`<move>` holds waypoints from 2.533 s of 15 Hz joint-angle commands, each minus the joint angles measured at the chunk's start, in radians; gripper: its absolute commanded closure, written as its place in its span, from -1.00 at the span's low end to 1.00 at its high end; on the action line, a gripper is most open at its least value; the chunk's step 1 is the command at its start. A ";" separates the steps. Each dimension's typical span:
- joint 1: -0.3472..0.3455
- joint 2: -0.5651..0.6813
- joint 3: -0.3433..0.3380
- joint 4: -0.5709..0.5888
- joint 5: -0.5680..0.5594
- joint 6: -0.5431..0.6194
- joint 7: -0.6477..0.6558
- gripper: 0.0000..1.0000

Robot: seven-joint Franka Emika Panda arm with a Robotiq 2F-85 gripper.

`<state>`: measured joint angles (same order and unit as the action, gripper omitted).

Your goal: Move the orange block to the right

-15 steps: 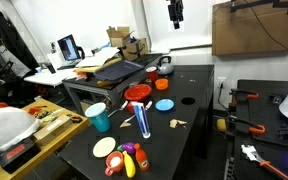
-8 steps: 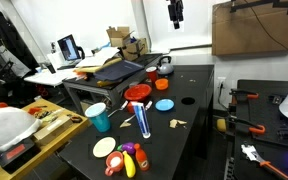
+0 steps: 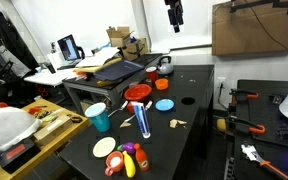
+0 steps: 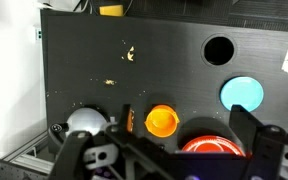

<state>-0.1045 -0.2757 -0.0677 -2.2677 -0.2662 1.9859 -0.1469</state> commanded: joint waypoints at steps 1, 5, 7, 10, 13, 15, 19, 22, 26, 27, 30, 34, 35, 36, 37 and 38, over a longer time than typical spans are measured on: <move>0.017 0.051 -0.013 0.014 0.041 0.042 -0.002 -1.00; 0.040 0.105 -0.006 0.020 0.147 0.107 -0.005 -1.00; 0.058 0.138 0.002 0.028 0.213 0.142 -0.014 -1.00; 0.089 0.187 0.020 0.037 0.290 0.198 -0.032 -1.00; 0.115 0.233 0.043 0.051 0.345 0.239 -0.042 -1.00; 0.128 0.262 0.060 0.066 0.362 0.259 -0.045 -1.00; 0.148 0.331 0.094 0.099 0.357 0.305 -0.077 -1.00; 0.153 0.399 0.119 0.130 0.348 0.351 -0.154 -1.00; 0.145 0.503 0.164 0.183 0.392 0.404 -0.303 -1.00; 0.142 0.533 0.178 0.201 0.402 0.419 -0.340 -1.00; 0.130 0.614 0.205 0.258 0.380 0.419 -0.413 -1.00; 0.102 0.712 0.224 0.333 0.348 0.410 -0.536 -1.00; 0.094 0.737 0.225 0.354 0.329 0.404 -0.576 -1.00; 0.087 0.760 0.224 0.372 0.309 0.403 -0.616 -1.00; 0.081 0.783 0.223 0.391 0.288 0.400 -0.652 -1.00; 0.077 0.804 0.222 0.409 0.266 0.399 -0.687 -1.00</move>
<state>-0.0013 0.4657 0.1411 -1.9300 0.0489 2.4032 -0.7345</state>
